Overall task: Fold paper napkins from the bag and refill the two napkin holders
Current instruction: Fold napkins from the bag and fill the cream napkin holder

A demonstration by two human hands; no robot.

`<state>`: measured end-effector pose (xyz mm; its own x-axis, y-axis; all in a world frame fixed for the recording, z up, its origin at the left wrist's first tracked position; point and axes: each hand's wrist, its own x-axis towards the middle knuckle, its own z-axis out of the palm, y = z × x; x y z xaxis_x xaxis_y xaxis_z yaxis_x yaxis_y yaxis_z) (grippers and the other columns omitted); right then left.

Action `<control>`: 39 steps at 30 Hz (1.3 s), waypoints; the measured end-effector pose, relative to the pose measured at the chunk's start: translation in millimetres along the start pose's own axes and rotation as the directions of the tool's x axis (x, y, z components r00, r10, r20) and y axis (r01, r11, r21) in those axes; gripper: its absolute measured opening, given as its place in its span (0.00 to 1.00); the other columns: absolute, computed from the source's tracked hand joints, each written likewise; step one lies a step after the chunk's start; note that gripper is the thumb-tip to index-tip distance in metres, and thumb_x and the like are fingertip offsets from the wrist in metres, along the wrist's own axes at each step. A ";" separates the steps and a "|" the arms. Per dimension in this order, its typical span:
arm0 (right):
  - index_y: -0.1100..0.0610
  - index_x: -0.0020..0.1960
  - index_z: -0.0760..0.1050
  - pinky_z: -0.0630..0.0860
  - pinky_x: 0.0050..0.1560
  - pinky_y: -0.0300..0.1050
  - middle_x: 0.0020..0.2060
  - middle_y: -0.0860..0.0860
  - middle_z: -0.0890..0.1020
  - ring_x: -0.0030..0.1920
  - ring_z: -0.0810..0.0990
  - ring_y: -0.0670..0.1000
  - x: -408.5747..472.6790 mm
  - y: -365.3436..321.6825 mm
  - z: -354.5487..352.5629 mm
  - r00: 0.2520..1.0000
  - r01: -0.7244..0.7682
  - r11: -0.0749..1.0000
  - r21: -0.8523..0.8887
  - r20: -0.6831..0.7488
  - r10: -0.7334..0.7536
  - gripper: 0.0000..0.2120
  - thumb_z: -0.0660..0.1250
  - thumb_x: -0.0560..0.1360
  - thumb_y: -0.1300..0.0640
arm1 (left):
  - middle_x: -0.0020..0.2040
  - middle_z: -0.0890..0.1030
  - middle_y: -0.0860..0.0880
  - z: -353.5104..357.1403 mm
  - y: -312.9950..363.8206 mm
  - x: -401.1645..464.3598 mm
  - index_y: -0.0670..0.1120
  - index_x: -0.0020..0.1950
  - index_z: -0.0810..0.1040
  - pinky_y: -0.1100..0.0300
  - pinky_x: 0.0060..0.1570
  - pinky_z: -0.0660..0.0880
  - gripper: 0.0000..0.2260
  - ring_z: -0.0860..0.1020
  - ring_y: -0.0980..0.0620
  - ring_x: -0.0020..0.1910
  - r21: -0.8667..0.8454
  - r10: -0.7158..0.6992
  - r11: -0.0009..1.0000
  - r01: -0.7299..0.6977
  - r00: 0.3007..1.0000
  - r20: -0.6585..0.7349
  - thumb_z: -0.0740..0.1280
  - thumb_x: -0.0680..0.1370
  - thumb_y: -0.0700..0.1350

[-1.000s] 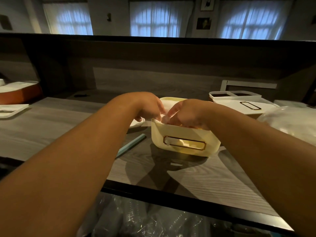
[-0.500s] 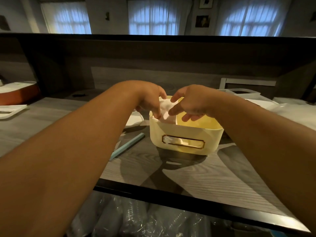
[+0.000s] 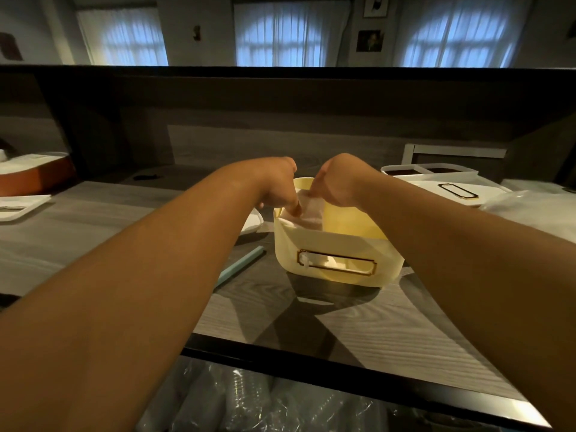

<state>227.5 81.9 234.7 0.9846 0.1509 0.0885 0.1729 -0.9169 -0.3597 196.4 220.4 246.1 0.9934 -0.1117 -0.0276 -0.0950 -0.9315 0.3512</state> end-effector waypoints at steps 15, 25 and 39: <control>0.55 0.64 0.80 0.74 0.54 0.47 0.56 0.53 0.81 0.55 0.77 0.54 -1.0 1.3 -2.3 1.000 0.022 0.983 0.184 0.007 -0.023 0.15 0.70 0.78 0.54 | 0.64 0.75 0.44 5.7 -12.0 -5.4 0.47 0.73 0.66 0.47 0.52 0.82 0.31 0.79 0.48 0.51 -0.188 -0.066 0.980 0.068 0.998 0.020 0.76 0.74 0.47; 0.50 0.58 0.79 0.79 0.56 0.47 0.51 0.49 0.79 0.54 0.78 0.52 -3.0 5.5 -10.5 0.982 0.097 0.911 0.401 -0.188 -0.022 0.13 0.72 0.76 0.62 | 0.58 0.79 0.45 8.2 -14.7 -7.9 0.44 0.64 0.76 0.50 0.47 0.82 0.23 0.79 0.46 0.54 -0.237 -0.097 0.964 0.117 0.991 0.093 0.78 0.72 0.44; 0.49 0.69 0.74 0.79 0.48 0.40 0.58 0.49 0.80 0.56 0.79 0.51 -5.0 -1.8 -11.6 0.980 0.144 0.861 0.488 -0.193 -0.054 0.26 0.71 0.75 0.68 | 0.63 0.76 0.44 6.6 -9.9 -12.3 0.45 0.70 0.70 0.44 0.59 0.78 0.25 0.77 0.44 0.59 -0.307 -0.085 0.946 0.105 0.993 0.077 0.74 0.76 0.49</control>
<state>222.0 78.5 245.6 0.9500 0.1257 0.2857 0.3033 -0.5878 -0.7500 184.7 228.6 236.8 0.9898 -0.0582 -0.1299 0.0347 -0.7863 0.6169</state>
